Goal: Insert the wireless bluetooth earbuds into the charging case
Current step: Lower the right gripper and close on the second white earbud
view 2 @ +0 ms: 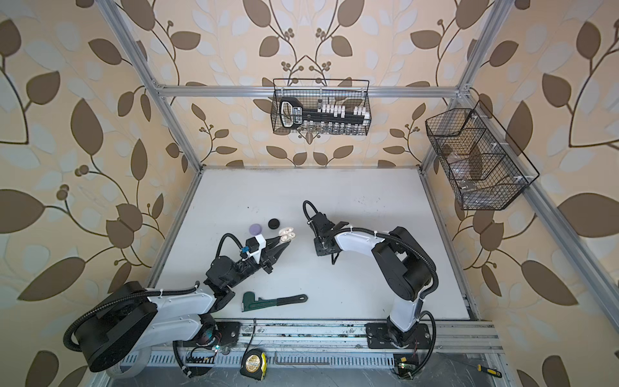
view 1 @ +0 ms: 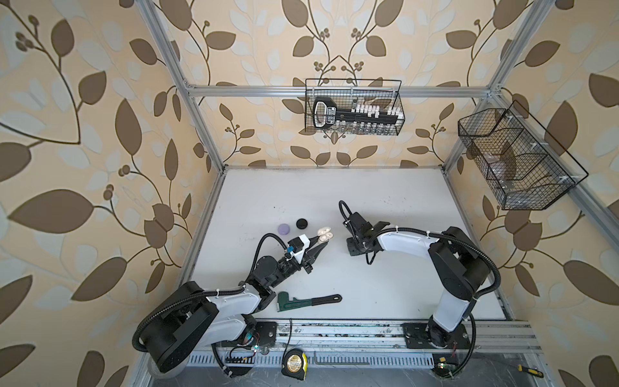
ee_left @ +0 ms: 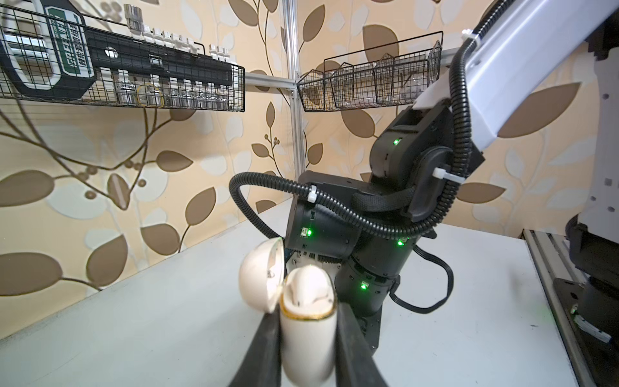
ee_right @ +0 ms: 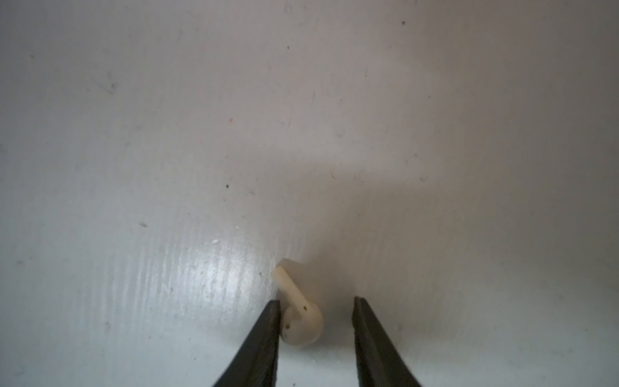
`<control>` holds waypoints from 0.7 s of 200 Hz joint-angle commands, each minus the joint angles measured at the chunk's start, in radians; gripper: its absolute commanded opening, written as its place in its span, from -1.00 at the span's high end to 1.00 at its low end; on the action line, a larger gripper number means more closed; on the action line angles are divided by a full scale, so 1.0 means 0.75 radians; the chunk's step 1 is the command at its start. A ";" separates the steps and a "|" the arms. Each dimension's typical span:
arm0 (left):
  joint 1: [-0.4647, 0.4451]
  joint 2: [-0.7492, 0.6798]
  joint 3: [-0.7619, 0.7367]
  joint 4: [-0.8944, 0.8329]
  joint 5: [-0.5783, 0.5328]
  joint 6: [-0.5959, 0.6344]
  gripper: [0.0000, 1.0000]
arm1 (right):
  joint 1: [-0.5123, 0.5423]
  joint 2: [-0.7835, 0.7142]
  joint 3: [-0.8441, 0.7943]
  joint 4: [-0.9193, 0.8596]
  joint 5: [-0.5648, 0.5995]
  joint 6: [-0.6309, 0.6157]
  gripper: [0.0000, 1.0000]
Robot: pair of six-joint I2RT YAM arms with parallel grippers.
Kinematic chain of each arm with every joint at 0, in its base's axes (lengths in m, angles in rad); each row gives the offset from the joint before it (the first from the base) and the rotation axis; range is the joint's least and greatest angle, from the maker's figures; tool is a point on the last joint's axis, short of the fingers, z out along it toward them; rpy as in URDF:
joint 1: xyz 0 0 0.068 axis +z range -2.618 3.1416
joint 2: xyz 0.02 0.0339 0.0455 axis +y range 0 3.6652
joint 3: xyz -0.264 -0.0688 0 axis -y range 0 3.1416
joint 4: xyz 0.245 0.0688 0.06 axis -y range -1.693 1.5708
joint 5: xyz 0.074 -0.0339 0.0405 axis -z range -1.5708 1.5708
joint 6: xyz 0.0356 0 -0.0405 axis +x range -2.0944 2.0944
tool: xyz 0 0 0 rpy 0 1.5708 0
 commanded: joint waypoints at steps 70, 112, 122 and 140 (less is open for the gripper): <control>-0.004 -0.032 -0.005 0.056 -0.009 0.017 1.00 | -0.070 -0.086 -0.098 -0.045 0.003 0.020 0.26; -0.004 -0.031 -0.004 0.056 -0.009 0.018 1.00 | -0.102 -0.125 -0.113 -0.051 0.018 0.026 0.26; -0.005 -0.030 -0.003 0.057 -0.007 0.015 1.00 | -0.111 -0.151 -0.125 -0.043 0.013 0.029 0.26; -0.004 -0.032 -0.006 0.058 -0.006 0.016 1.00 | -0.115 -0.199 -0.143 -0.026 -0.001 0.029 0.26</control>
